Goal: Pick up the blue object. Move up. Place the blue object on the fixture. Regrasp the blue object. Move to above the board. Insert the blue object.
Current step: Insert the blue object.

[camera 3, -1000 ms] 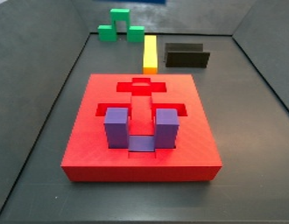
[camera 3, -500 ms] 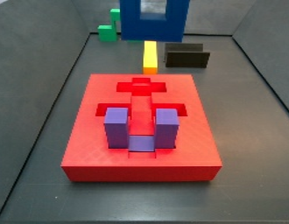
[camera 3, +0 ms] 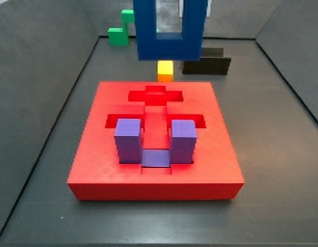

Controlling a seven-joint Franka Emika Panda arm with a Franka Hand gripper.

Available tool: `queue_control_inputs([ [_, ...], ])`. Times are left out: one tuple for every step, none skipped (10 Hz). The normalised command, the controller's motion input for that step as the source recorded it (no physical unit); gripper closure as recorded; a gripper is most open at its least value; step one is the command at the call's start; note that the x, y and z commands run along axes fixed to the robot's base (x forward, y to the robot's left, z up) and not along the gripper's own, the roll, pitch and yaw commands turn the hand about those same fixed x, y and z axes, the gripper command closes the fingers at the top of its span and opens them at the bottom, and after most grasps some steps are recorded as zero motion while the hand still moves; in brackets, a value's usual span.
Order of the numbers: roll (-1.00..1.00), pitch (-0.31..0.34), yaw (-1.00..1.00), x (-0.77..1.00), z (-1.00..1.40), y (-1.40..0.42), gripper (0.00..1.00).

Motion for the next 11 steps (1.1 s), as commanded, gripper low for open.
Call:
queue_control_inputs([
  [0.02, -0.27, 0.02, 0.0, -0.39, -0.02, 1.0],
  [0.04, -0.14, 0.12, 0.0, -0.15, 0.0, 1.0],
  [0.19, -0.1, 0.12, 0.0, -0.15, 0.0, 1.0],
  [0.29, -0.093, 0.29, -0.17, -0.16, -0.11, 1.0],
  [0.48, -0.111, 0.47, -0.27, -0.06, -0.18, 1.0],
  [0.5, -0.046, 0.42, -0.13, -0.01, -0.17, 1.0],
  [0.31, 0.0, 0.02, 0.0, -0.16, -0.03, 1.0],
  [0.14, 0.026, -0.21, 0.0, -0.3, 0.0, 1.0],
  [0.15, 0.017, -0.27, 0.0, -0.51, 0.0, 1.0],
  [0.09, 0.166, -0.49, 0.12, -0.45, 0.02, 1.0],
  [0.05, 0.233, -0.31, 0.04, -0.27, 0.0, 1.0],
])
